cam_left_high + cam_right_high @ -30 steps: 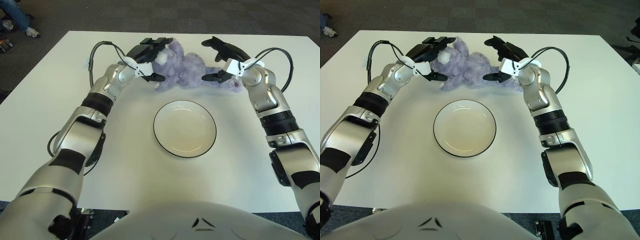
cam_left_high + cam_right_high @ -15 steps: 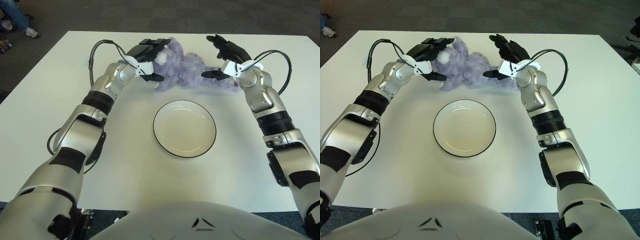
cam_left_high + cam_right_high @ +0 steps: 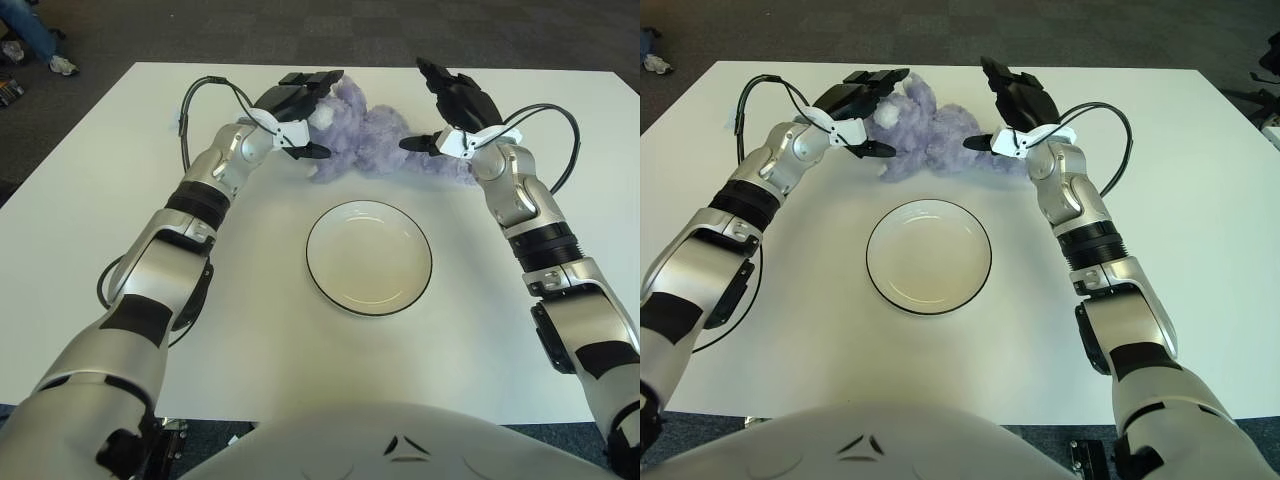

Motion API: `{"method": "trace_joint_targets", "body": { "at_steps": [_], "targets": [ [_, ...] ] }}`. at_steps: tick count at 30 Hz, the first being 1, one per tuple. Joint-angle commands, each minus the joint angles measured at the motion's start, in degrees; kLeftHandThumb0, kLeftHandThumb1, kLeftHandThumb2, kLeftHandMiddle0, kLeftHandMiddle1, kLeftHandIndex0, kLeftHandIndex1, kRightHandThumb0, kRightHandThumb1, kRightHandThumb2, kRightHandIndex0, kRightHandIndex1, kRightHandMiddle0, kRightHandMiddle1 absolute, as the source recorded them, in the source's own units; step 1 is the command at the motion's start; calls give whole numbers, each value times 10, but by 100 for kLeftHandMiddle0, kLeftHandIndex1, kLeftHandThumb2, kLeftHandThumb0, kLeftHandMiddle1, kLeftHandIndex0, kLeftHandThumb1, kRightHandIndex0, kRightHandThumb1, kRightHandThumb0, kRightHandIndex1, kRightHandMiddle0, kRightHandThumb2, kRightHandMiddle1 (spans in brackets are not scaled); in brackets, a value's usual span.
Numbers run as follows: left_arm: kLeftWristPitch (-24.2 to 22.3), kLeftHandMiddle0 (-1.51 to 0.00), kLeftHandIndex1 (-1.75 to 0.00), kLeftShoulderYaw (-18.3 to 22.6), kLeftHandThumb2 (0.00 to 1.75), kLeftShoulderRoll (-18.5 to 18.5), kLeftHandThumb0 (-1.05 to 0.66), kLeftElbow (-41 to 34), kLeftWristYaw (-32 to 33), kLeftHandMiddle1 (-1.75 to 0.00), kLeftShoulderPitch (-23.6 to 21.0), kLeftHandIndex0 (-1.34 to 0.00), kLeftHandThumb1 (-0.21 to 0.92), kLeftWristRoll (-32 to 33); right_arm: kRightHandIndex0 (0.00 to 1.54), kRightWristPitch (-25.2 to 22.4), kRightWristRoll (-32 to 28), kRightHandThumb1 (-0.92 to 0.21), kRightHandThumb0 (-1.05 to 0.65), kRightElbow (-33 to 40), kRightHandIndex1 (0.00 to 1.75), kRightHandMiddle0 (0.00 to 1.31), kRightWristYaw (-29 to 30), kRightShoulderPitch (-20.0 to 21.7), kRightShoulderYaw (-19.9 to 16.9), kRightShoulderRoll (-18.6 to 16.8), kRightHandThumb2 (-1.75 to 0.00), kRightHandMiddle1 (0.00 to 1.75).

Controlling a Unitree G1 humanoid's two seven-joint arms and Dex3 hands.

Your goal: Put the doll into the plate.

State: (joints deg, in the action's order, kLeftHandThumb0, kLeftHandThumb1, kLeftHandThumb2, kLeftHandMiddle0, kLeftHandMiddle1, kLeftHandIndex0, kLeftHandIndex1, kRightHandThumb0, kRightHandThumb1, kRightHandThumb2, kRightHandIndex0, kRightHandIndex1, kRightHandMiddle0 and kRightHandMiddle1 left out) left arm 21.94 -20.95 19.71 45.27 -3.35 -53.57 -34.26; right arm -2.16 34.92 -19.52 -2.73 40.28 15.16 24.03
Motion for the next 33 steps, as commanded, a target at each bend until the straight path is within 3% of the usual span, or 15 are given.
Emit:
{"method": "trace_joint_targets", "body": {
  "at_steps": [1, 14, 22, 27, 33],
  "targets": [
    [-3, 0, -43, -1, 73, 1, -75, 1, 7, -51, 3, 0, 45, -1, 7, 0, -5, -78, -89, -3, 4, 0, -9, -4, -3, 3, -36, 0],
    [-9, 0, -46, -5, 74, -1, -72, 8, 10, -43, 0, 0, 45, -4, 0, -21, -15, -75, -90, 6, 0, 0, -40, -5, -3, -4, -37, 0],
    [-17, 0, -45, -5, 75, -6, -71, 13, 2, -35, -2, 0, 44, 1, 3, -7, -59, -63, -87, -2, 8, 0, -77, -3, -12, -9, -54, 14],
    [-29, -1, -41, -5, 78, -10, -68, 16, -15, -28, -8, 0, 41, 6, 0, -18, -58, -60, -87, -8, 42, 0, -87, 5, -6, -10, -56, 21],
    [-42, -2, -38, -8, 81, -16, -67, 24, -40, -24, -19, 0, 40, 7, 0, -24, -61, -58, -85, -31, 59, 0, -94, 17, -5, -21, -56, 18]
  ]
}}
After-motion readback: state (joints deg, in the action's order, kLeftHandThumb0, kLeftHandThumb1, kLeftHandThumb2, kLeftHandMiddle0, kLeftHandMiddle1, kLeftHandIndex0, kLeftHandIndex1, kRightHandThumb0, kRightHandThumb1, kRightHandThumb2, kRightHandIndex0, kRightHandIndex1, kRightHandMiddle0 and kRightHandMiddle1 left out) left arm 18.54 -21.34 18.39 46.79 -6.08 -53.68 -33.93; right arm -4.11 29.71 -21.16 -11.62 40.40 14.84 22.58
